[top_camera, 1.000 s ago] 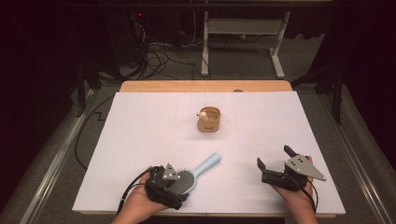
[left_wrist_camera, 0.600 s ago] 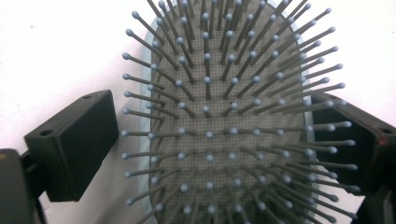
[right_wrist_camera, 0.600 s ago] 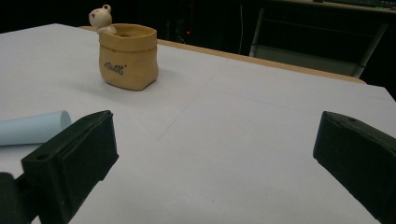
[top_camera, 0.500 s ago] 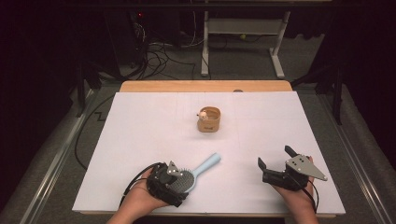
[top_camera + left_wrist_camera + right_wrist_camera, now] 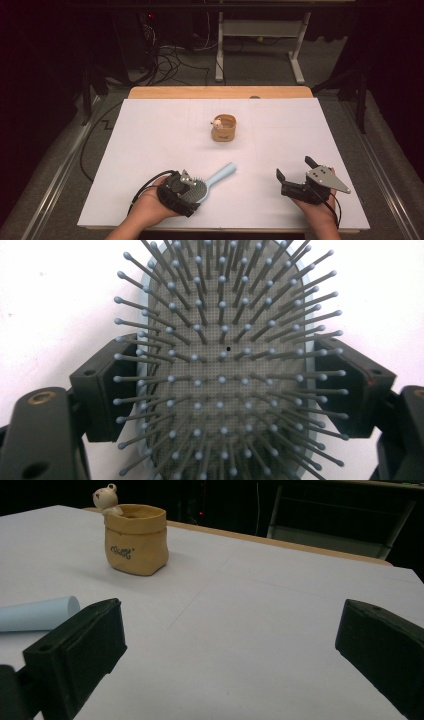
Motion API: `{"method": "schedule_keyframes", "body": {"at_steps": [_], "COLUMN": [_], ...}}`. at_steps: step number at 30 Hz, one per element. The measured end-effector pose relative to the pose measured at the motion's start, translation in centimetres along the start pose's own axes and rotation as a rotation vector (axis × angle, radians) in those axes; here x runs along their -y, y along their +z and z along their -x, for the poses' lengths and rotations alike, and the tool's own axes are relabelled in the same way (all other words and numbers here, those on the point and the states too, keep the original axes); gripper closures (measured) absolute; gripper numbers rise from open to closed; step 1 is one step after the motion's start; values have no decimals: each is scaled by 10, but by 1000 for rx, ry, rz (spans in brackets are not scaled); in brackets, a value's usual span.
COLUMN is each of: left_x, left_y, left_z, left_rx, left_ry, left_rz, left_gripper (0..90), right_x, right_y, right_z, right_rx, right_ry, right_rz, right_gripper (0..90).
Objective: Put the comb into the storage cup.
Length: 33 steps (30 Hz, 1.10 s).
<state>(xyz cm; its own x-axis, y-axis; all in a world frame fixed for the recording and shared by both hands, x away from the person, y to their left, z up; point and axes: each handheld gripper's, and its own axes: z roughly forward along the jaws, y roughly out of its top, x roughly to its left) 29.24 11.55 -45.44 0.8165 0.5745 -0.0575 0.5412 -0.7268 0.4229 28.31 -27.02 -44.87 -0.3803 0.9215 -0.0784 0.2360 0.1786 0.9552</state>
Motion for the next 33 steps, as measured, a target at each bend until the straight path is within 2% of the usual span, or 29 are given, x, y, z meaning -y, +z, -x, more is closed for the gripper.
{"method": "schedule_keyframes", "body": {"at_steps": [9,25,33], "left_x": [-6,-9,-9], "left_y": [0,-1,-3], "left_z": [-1,-1,-3], "left_rx": [6,8,21], "left_ry": [12,24,44], "left_rz": [-48,-75,-75], "left_gripper": [193,201,202], "right_x": [0,1,1], "right_y": [0,0,-1], "right_z": [0,0,0], "right_rx": [-1,-6,-5], "right_ry": [5,11,18], "right_rz": [-1,-3,4], "right_gripper": [2,2,2]}}
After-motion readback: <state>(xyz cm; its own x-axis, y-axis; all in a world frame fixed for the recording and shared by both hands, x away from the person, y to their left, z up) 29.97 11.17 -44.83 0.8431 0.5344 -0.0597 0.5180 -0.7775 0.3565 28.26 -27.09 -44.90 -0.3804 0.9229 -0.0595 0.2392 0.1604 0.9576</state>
